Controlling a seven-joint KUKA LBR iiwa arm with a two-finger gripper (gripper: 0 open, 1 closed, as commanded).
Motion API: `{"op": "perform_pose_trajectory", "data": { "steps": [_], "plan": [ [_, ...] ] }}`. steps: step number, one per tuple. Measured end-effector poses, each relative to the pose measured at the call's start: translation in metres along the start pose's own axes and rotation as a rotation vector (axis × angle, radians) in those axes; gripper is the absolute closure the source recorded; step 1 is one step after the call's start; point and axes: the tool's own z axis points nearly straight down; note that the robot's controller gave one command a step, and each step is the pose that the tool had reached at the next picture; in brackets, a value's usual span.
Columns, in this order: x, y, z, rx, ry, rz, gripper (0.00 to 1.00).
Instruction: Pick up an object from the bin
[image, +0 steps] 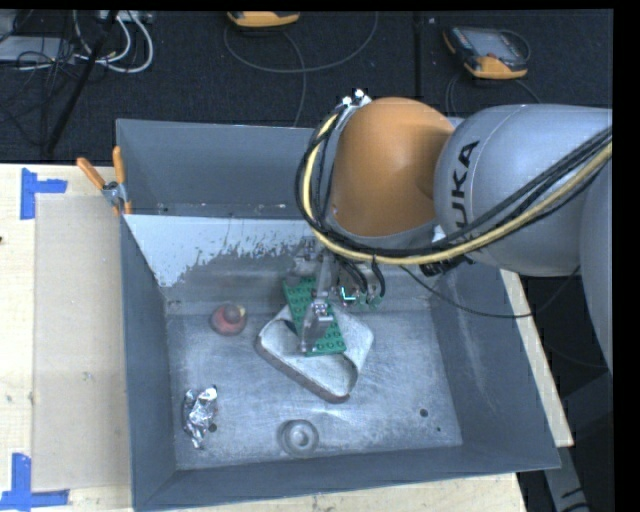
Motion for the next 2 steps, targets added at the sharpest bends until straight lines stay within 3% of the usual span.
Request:
{"op": "perform_pose_trajectory", "data": {
  "steps": [1, 2],
  "plan": [
    [-0.0098, -0.0584, 0.0860, -0.003, -0.019, -0.024, 0.00],
    [-0.0131, -0.0544, 0.0864, -0.004, -0.027, 0.013, 0.00]
  ]
}}
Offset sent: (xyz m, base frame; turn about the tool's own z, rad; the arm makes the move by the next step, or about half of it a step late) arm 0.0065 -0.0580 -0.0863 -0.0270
